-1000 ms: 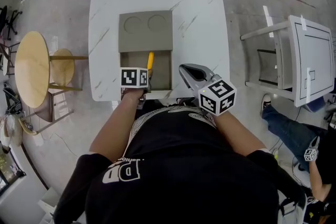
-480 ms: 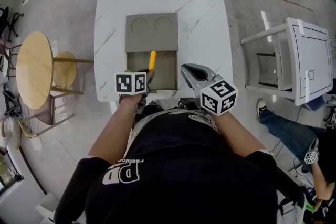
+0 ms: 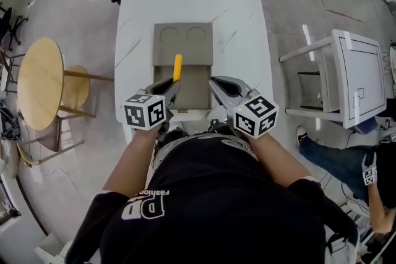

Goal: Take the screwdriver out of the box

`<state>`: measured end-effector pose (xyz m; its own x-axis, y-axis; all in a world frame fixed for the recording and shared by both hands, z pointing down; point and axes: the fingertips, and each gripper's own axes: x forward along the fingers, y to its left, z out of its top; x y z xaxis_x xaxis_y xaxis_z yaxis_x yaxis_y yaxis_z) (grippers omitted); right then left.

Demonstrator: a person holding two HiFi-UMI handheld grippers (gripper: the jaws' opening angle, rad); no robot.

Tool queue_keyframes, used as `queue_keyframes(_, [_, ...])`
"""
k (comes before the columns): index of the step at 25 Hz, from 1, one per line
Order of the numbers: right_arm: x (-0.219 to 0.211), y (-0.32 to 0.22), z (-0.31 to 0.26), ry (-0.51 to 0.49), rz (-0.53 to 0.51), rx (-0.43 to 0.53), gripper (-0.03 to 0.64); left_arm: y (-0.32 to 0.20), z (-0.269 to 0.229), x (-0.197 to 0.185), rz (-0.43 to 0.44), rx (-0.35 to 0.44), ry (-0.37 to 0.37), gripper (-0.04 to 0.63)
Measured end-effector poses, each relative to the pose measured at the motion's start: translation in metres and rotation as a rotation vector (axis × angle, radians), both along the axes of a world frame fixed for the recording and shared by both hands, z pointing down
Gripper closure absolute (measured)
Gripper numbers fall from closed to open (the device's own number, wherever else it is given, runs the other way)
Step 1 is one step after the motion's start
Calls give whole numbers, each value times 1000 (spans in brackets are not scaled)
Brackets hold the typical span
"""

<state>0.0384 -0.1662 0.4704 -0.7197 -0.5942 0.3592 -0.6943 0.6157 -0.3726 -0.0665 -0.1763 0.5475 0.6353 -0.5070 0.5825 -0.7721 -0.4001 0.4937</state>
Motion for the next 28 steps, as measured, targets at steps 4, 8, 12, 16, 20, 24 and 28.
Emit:
queue_keyframes(4, [-6,2,-14,4,-7,46,615,3,-26,-2,12,72,29,454])
queue_keyframes(8, [-10,4,-22,8,-11,77,615,9,-50,-8,9,139,54,454])
queue_keyframes(12, [-12,1,-33,2,-6,103,617,11,-72,-15,-7,229,52,454])
queue_keyframes(16, [-17,-1,-45,0,-14,137,617,16,-91,-18,-10,290,70,454])
queue_keyframes(20, [-21,0,-48,-11,-23,145,617,22,-105,-21,-5,333,78,454])
queue_keyframes(24, [-21,-1,-49,-20,-19,150,617,26,-115,-22,7,372,66,454])
queue_keyframes(28, [-15,-6,-50,-26,6,161,617,25,-118,-25,7,387,66,454])
